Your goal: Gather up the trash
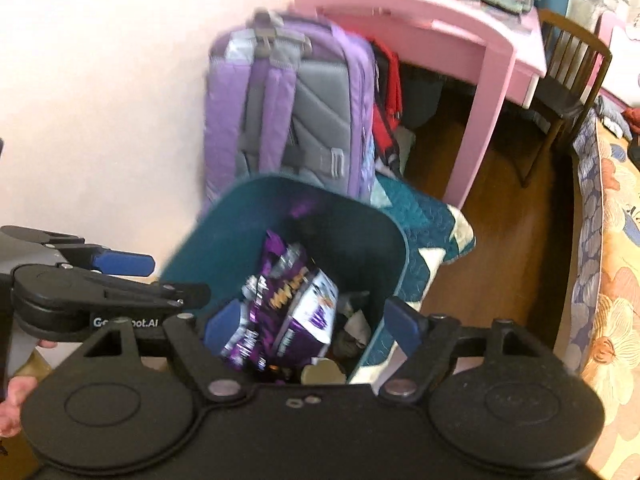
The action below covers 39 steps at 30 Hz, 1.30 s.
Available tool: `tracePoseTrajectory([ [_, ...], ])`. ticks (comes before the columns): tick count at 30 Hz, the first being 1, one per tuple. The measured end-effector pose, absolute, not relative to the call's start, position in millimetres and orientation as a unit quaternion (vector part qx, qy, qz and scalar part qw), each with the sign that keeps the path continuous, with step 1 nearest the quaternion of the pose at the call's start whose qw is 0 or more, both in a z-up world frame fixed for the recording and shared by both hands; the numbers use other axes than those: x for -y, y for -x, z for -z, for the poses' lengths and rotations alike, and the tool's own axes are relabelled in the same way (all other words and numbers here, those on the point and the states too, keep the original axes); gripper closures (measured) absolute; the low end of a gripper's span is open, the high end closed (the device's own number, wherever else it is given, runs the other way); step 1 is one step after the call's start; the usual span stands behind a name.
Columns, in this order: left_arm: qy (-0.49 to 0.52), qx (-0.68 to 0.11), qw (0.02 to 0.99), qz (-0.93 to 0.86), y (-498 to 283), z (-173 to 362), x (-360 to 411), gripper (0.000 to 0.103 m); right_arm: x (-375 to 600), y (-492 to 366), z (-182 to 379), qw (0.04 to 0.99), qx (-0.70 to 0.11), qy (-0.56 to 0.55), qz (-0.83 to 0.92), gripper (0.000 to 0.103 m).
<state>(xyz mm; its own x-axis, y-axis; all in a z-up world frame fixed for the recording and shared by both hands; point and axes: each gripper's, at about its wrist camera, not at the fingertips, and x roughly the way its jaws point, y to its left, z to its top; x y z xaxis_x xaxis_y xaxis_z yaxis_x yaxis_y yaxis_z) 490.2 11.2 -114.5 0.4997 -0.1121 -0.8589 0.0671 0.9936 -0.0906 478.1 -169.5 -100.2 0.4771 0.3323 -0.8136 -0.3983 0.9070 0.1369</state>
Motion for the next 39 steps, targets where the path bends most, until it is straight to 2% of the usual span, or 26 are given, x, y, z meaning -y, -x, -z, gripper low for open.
tracePoseTrajectory([
  [8,-0.001,-0.429,0.9,0.08,-451.5,42.4,-15.6,0.035,170.6,-428.7,38.4,0.893,-0.394,-0.001,-0.216,0.021],
  [13,-0.002,-0.395,0.914,0.092,-425.5,7.8,-13.7,0.031,175.8,-395.6,7.6,0.906,-0.359,-0.006,-0.222,0.018],
  [16,0.011,-0.381,0.92,0.092,-412.4,-5.5,-14.0,0.024,182.5,-379.3,-4.7,0.908,-0.349,-0.008,-0.234,0.015],
  [26,0.061,-0.383,0.919,0.075,-375.5,-18.4,-22.9,0.022,204.8,-341.6,-19.3,0.911,-0.323,-0.037,-0.252,0.0],
  [34,0.079,-0.379,0.921,0.043,-350.3,-20.3,-38.9,0.021,205.9,-318.8,-28.0,0.917,-0.302,-0.064,-0.253,0.0],
  [39,0.084,-0.374,0.923,0.04,-338.5,-22.2,-46.2,0.016,201.9,-308.7,-29.4,0.922,-0.296,-0.062,-0.241,0.0],
])
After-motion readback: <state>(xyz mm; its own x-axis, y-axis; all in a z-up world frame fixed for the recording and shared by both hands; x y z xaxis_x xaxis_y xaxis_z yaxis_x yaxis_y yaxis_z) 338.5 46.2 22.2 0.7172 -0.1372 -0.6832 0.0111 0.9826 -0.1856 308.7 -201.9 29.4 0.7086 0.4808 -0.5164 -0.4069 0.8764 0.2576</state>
